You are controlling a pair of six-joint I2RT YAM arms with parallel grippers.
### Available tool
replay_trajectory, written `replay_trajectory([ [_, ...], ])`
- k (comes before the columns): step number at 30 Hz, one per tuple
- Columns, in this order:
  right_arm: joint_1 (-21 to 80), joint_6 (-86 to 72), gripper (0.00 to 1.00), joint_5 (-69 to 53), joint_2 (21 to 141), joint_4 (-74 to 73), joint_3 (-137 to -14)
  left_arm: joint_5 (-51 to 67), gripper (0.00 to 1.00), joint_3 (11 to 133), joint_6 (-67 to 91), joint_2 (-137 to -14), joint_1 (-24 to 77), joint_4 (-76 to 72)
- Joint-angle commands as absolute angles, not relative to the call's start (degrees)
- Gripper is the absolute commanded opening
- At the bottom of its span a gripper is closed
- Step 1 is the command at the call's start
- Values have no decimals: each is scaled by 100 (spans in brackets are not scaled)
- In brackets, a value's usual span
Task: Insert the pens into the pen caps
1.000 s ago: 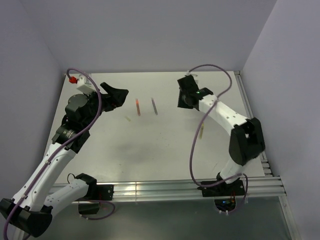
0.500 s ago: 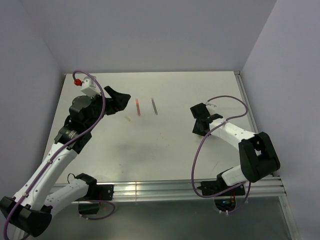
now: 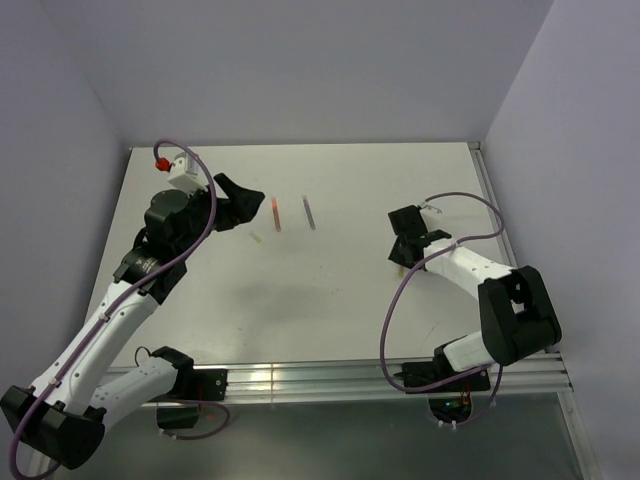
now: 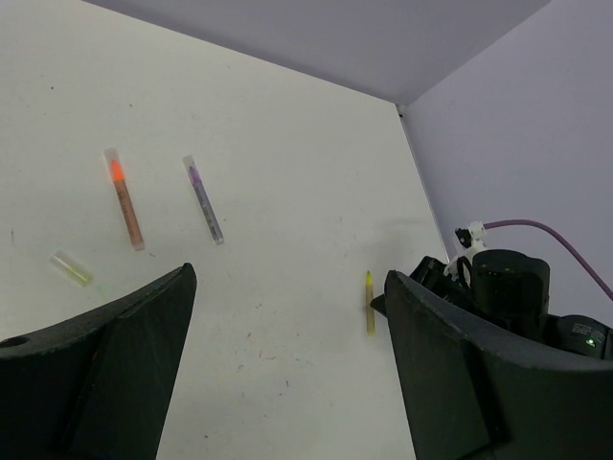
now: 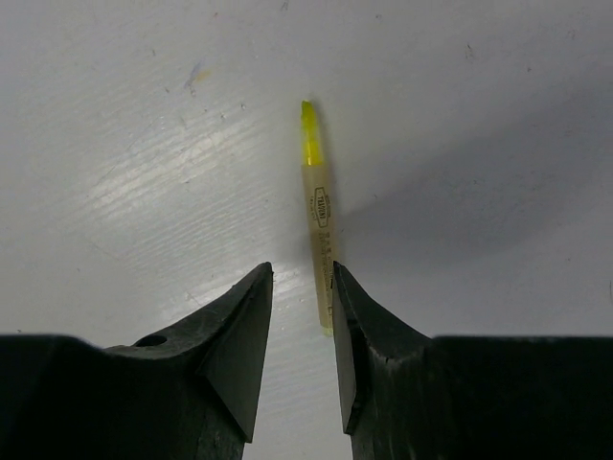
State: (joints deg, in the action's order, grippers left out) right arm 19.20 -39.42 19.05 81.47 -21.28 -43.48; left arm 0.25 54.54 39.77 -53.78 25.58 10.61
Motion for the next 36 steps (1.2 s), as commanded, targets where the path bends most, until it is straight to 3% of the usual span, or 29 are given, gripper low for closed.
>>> replay_trajectory([
  [1,1767,-3973,39,2031,8042,-1899,-4219,167,85,5423,3876,-5379,2584,835],
  [27,1494,-3771,36,1337,8498,-1644,-4148,615,82,5441,4078,-5775,2382,782],
  [30,1459,-3735,29,1240,8604,-1652,-4192,633,81,5432,4096,-5783,2356,774],
  [34,1459,-3691,0,1195,8631,-1635,-4219,747,77,5475,4122,-5810,2303,800],
  [36,1468,-3613,0,1169,8465,-1591,-4193,887,77,5458,4183,-5827,2216,765],
])
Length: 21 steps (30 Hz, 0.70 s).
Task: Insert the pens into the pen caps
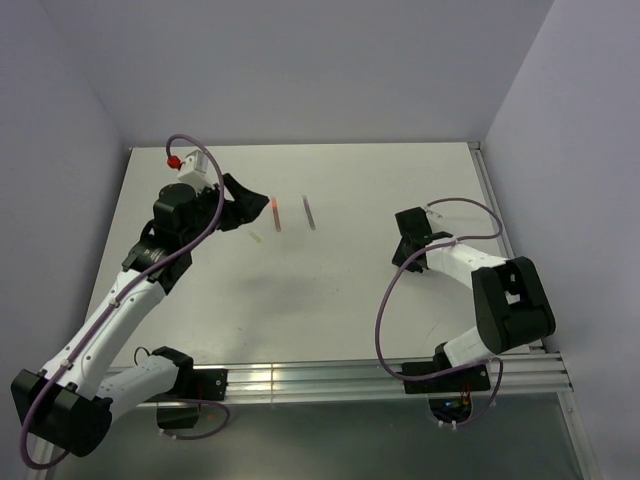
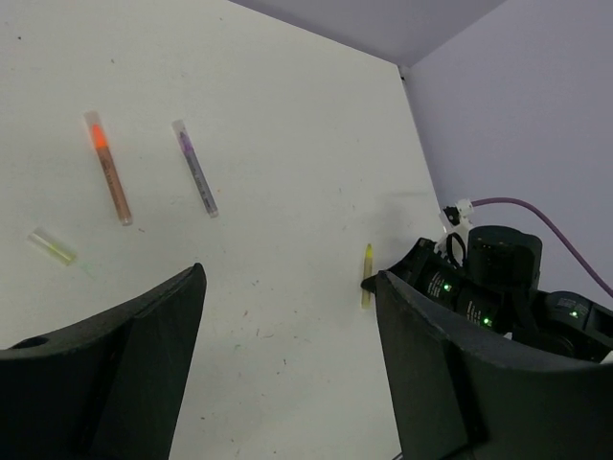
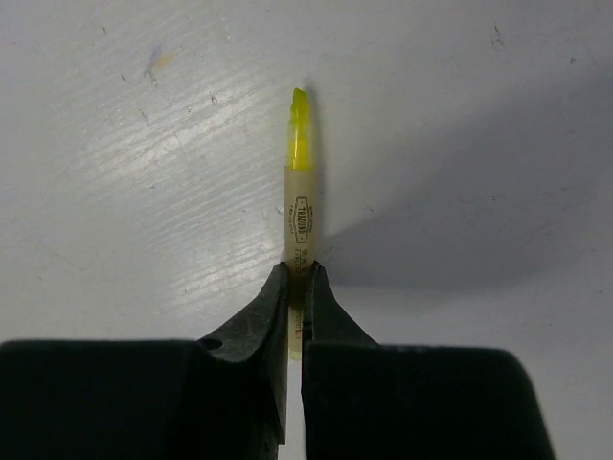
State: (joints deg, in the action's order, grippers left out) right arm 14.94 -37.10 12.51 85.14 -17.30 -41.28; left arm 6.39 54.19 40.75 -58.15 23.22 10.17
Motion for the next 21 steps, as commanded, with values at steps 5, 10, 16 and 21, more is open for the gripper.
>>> replay_trajectory([
  [5,1590,-3139,0,388,7693,-1424,-4385,1685,70,5221,4446,-5888,1899,248],
  [10,2598,-2909,0,-561,7032,-1047,-5044,2881,70,4817,4877,-5985,1512,-658],
  [16,3427,-3085,0,-1722,6794,-125,-5431,3462,70,4614,5142,-5968,1371,-1449],
  [21,3884,-3296,0,-2082,6978,386,-5616,3638,72,4597,5142,-5792,1371,-1608],
])
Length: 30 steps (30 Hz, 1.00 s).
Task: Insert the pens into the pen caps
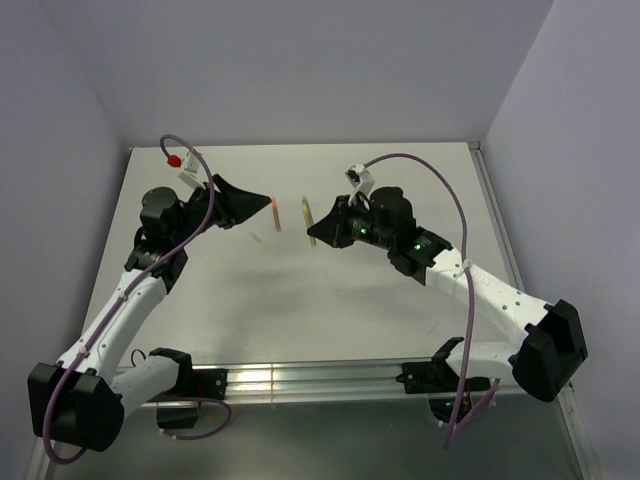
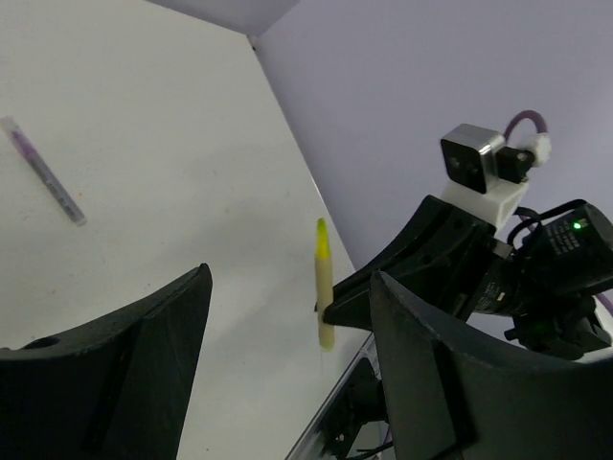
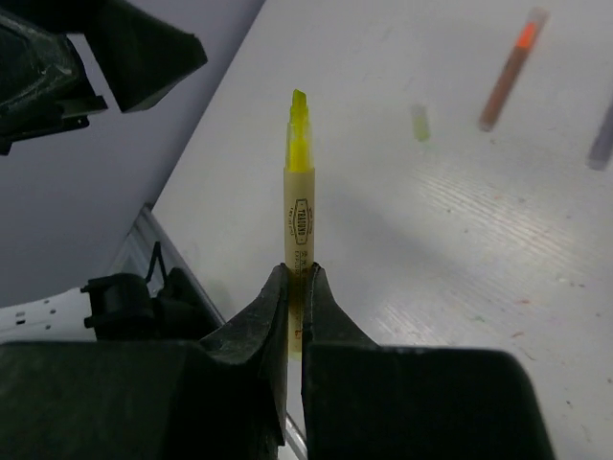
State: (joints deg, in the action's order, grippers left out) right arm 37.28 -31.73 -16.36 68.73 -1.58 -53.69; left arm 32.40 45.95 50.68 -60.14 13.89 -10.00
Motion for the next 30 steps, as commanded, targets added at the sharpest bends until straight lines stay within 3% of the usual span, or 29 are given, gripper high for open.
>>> replay_trajectory([
  [1,3928,-3313,0,-2153,7013,500,-5660,3647,72,4605,5150,-5783,1371,-1635],
  [30,4500,-3683,0,-2215,7813,782,-6697,3867,69,4272,5282,-5634,1600,-2030],
])
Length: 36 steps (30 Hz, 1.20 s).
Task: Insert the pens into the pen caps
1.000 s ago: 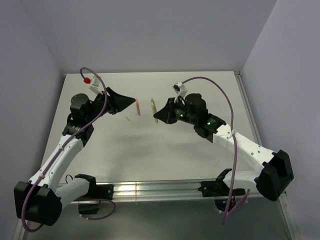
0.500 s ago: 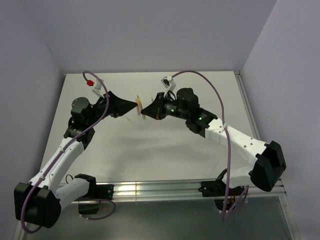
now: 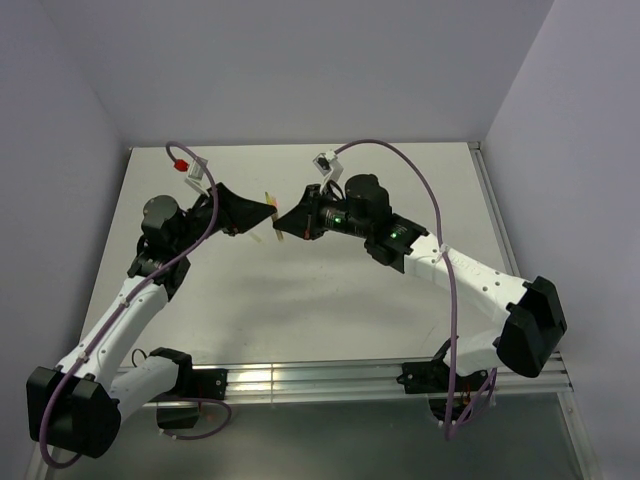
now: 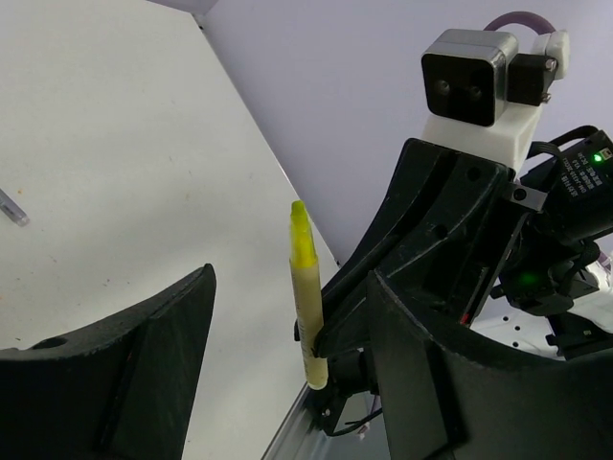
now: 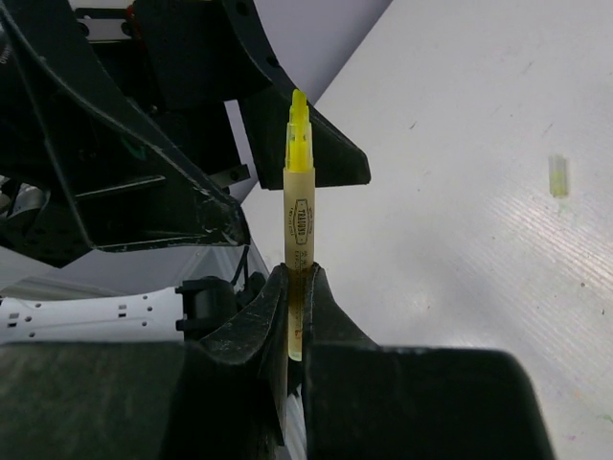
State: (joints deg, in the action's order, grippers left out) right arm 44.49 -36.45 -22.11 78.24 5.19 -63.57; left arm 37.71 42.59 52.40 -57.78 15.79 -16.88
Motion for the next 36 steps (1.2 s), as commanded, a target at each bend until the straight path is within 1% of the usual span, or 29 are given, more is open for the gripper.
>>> replay_trajectory([
  [1,4500,-3691,0,-2250,7813,782,-6706,3858,69,4271,5300,-5625,1600,-2039],
  [3,4544,-3700,0,-2250,7822,782,-6706,3850,68,4289,5308,-5625,1600,-2065],
  [7,4588,-3718,0,-2215,7796,782,-6653,3850,65,4315,5370,-5607,1600,-2144],
  [8,4597,-3718,0,-2206,7796,782,-6636,3858,62,4315,5388,-5616,1600,-2179],
  [9,4597,-3718,0,-2189,7796,800,-6636,3902,58,4315,5422,-5625,1600,-2206],
  [11,4623,-3718,0,-2180,7805,817,-6644,3929,52,4324,5449,-5634,1600,-2232],
  [12,4614,-3718,0,-2171,7822,817,-6653,3964,45,4333,5449,-5651,1600,-2232],
  [18,4649,-3735,0,-2197,7901,870,-6759,3981,39,4316,5440,-5599,1617,-2180],
  [20,4658,-3727,0,-2206,7928,879,-6776,4008,33,4333,5449,-5590,1617,-2188],
  [21,4667,-3735,0,-2215,7936,888,-6776,4017,23,4342,5449,-5590,1617,-2188],
  [23,4667,-3735,0,-2215,7945,896,-6776,4034,1,4359,5449,-5590,1617,-2180],
  [27,4667,-3735,0,-2197,7963,896,-6750,3824,0,4386,5379,-5450,1626,-2022],
  [29,4667,-3718,9,-2162,7954,905,-6733,3701,0,4412,5361,-5397,1626,-1899],
  [30,4667,-3718,17,-2162,7963,914,-6732,3657,0,4430,5361,-5344,1626,-1872],
  [34,4676,-3648,29,-2162,8015,932,-6759,3639,0,4456,5467,-5300,1644,-1898],
  [36,4684,-3630,30,-2188,8068,940,-6785,3621,0,4482,5484,-5317,1670,-1890],
])
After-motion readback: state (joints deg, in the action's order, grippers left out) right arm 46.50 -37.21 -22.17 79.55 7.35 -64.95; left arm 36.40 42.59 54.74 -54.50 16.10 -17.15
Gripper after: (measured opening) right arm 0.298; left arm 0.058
